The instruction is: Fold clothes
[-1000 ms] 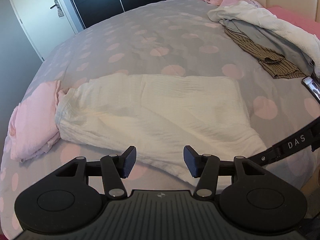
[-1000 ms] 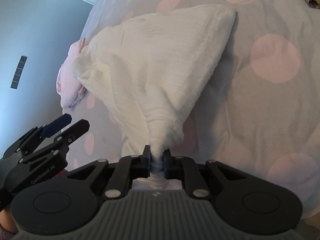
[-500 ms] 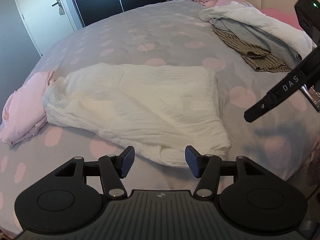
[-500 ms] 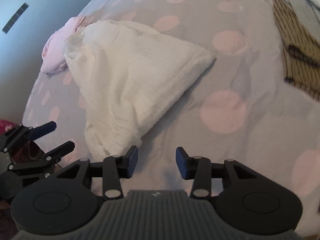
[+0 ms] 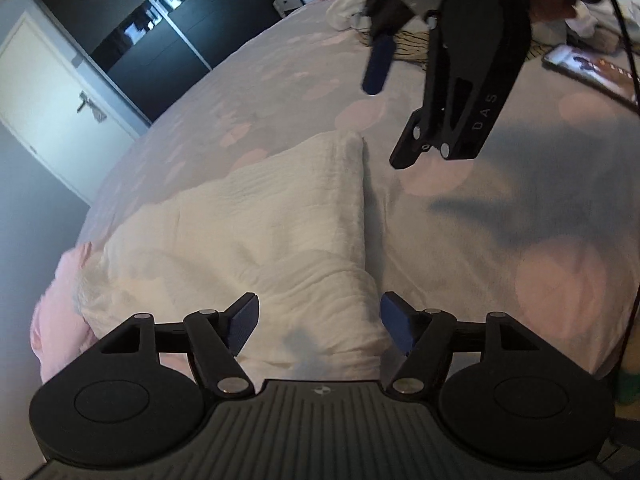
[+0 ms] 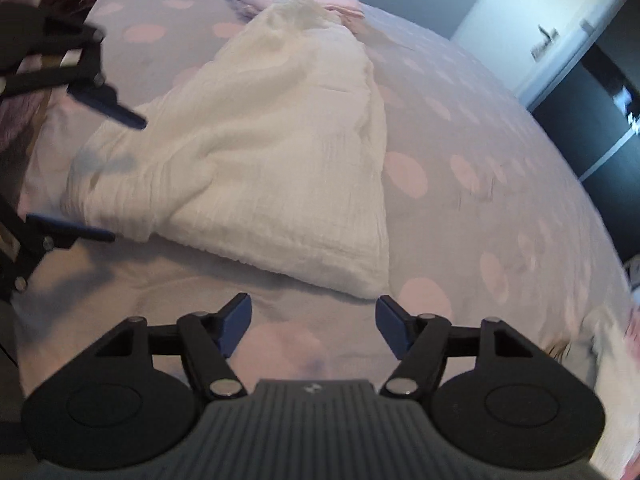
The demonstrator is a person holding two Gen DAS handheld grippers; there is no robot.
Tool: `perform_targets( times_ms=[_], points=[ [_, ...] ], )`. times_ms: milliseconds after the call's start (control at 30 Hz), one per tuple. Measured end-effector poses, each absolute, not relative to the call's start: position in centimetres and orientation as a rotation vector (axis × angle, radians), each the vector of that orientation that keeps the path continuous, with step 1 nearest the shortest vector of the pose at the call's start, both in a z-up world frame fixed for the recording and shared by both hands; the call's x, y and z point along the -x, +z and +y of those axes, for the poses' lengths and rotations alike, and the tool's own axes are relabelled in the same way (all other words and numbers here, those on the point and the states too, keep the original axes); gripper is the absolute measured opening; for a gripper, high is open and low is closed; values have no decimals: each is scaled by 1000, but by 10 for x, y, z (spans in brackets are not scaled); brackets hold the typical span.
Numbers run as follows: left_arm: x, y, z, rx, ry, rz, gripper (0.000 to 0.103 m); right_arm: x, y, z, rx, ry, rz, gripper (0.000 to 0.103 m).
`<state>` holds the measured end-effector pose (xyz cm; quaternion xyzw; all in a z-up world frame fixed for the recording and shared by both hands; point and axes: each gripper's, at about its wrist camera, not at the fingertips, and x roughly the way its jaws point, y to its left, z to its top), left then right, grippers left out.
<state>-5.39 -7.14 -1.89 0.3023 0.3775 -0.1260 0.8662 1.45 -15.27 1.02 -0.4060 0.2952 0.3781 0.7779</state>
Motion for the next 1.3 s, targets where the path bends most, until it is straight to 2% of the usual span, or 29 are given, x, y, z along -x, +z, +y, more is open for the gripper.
perform_targets(
  times_ms=[233, 333, 367, 467, 567, 600, 633, 667, 767, 933, 967, 1033, 1067, 1300],
  points=[
    [48, -43, -92, -783, -268, 743, 66, -6, -25, -135, 1214, 959, 462, 72],
    [45, -53, -101, -847, -269, 721, 49, -7, -32, -131, 1281, 972, 391, 72],
    [44, -54, -102, -855, -271, 719, 41, -9, -34, -130, 1294, 961, 375, 72],
    [41, -49, -93, -785, -280, 747, 27, -17, -43, -126, 1335, 934, 337, 72],
    [44, -42, -81, -726, -283, 788, 22, -24, -50, -122, 1361, 929, 324, 67],
    [46, -40, -76, -708, -286, 805, 18, -26, -51, -120, 1362, 934, 325, 62],
    [48, -38, -71, -689, -288, 827, 17, -29, -52, -117, 1365, 938, 327, 33],
    [50, -35, -66, -669, -290, 848, 13, -31, -54, -114, 1392, 927, 342, 10],
    [57, -30, -53, -625, -295, 890, 9, -36, -52, -115, 1396, 923, 366, 9],
    [68, -22, -41, -585, -300, 905, 12, -42, -42, -115, 1355, 902, 404, 8],
    [72, -20, -43, -588, -298, 890, 15, -43, -40, -116, 1350, 899, 407, 8],
    [78, -18, -48, -605, -291, 863, 32, -42, -39, -115, 1344, 896, 413, 8],
    [80, -17, -51, -615, -288, 850, 44, -42, -38, -115, 1343, 897, 416, 8],
    [70, -18, -74, -663, -267, 829, 57, -41, -31, -116, 1326, 910, 427, 8]
  ],
)
